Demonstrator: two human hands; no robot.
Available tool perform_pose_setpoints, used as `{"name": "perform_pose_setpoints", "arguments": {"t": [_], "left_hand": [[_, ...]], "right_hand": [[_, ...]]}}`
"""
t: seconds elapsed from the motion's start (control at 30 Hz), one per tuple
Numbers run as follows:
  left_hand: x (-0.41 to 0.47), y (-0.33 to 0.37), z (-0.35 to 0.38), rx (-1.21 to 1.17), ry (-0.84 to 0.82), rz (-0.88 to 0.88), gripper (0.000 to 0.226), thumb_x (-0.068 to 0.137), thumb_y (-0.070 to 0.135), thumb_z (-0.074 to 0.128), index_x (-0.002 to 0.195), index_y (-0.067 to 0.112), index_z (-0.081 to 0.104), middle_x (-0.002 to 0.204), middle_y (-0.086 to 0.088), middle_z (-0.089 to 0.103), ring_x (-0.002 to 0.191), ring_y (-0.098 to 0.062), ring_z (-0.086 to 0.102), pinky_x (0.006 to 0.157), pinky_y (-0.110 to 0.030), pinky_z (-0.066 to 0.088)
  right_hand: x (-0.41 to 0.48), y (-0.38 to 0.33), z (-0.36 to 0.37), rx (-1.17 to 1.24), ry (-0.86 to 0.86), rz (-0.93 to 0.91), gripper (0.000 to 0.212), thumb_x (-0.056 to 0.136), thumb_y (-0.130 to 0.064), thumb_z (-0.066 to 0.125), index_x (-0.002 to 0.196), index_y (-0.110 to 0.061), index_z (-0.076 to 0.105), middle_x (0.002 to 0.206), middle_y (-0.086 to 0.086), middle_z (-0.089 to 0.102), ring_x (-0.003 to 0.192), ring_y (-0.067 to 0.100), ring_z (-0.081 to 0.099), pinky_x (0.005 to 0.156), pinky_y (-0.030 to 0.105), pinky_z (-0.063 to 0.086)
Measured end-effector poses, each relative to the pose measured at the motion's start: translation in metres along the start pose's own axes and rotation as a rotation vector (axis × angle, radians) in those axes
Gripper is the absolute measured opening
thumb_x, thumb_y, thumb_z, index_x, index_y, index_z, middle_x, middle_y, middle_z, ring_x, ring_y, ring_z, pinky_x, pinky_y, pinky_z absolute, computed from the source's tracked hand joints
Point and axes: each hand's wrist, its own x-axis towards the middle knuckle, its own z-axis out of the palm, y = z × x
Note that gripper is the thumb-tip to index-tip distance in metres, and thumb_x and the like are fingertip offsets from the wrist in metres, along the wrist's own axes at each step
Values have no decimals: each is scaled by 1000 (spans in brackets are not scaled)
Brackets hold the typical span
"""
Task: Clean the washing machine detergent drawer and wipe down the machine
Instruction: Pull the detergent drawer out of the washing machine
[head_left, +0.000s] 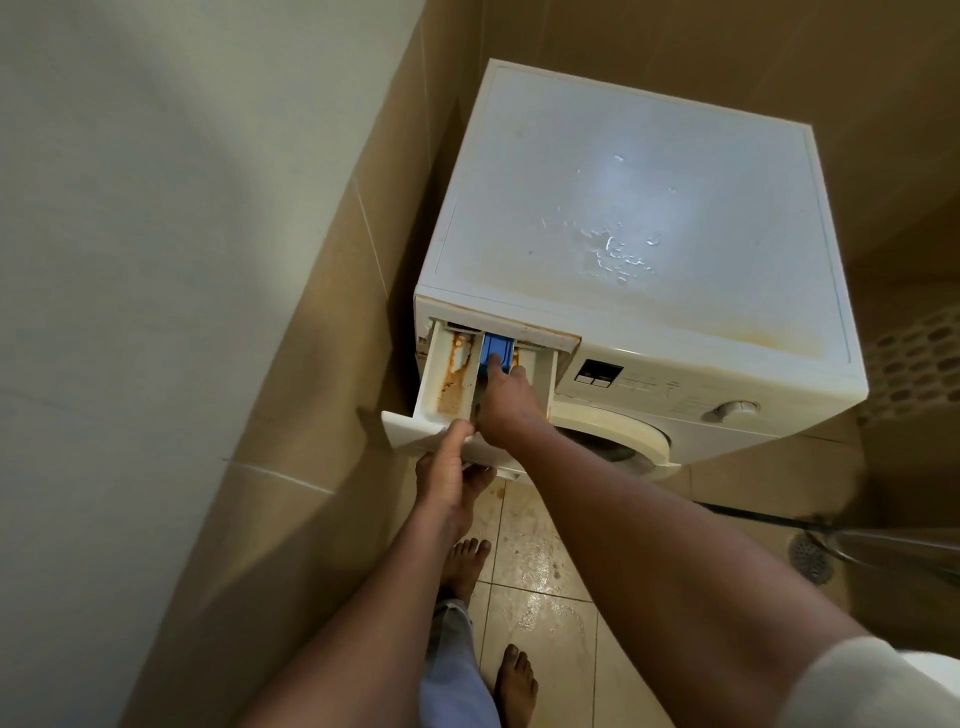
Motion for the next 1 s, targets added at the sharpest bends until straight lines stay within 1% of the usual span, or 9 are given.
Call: {"name": "perform_pose_setpoints", "arguments": {"t": [0.17,0.23,0.3,0.37,0.5,0.6,0.67,0.8,1.0], "left_hand": [[-24,-22,-30,3,14,-86,31,85,22,67,116,13,66,106,-15,73,103,-30,68,94,-50,56],[-36,-30,-44,-38,12,-138,21,85,15,62,104,8,68,91,-15,74,92,-30,67,83,-47,58],[-47,-35,-53,-96,10,-174,12,83,4,55,90,5,65,75,-13,69,78,-27,62,64,-38,59],[-58,-40,-56,-144,27,-157,19,82,-6,48,89,5,62,77,-14,63,76,-25,58,57,-35,59],[-82,-51,-41,-148,-41,-116,37,84,-12,44,109,8,61,106,-18,62,100,-30,57,72,-35,61],[-101,-66,-15,-83,-106,-128,32,85,-11,45,109,6,60,110,-20,60,103,-32,58,85,-42,56],[-115,-80,7,-26,-164,-134,35,84,-10,47,114,4,59,115,-22,61,109,-36,59,90,-45,54],[-142,-109,54,150,-308,-150,30,84,-8,52,109,7,61,108,-20,67,104,-33,63,96,-44,52],[-160,-150,114,549,-594,-241,41,79,8,73,119,7,63,112,-16,74,110,-30,65,91,-40,55]], "right_hand": [[-49,6,23,-35,29,-41,97,87,-19,72,159,-21,7,137,17,43,114,28,52,94,40,51],[-74,14,35,-21,72,-79,92,90,-23,69,158,-22,8,135,12,44,114,24,49,91,38,51],[-99,28,42,54,187,-123,76,91,-24,66,152,-24,21,129,4,47,106,17,51,78,30,52],[-125,48,43,142,337,-126,54,92,-27,64,138,-25,36,120,-3,50,97,11,51,70,22,45],[-167,102,34,394,484,154,38,92,-32,63,125,-21,47,117,-5,54,94,5,52,66,18,44],[-193,143,22,674,316,292,51,92,-40,66,132,-15,45,121,4,62,98,13,61,78,31,56],[-213,167,13,910,219,324,57,93,-41,67,138,-13,45,125,6,65,100,16,63,82,33,57],[-250,212,-1,1079,268,382,42,97,-38,61,133,-16,57,124,2,66,105,17,64,92,37,55],[-299,282,-18,1197,466,600,25,104,-28,51,116,-11,65,104,5,69,77,12,62,64,27,50]]}}
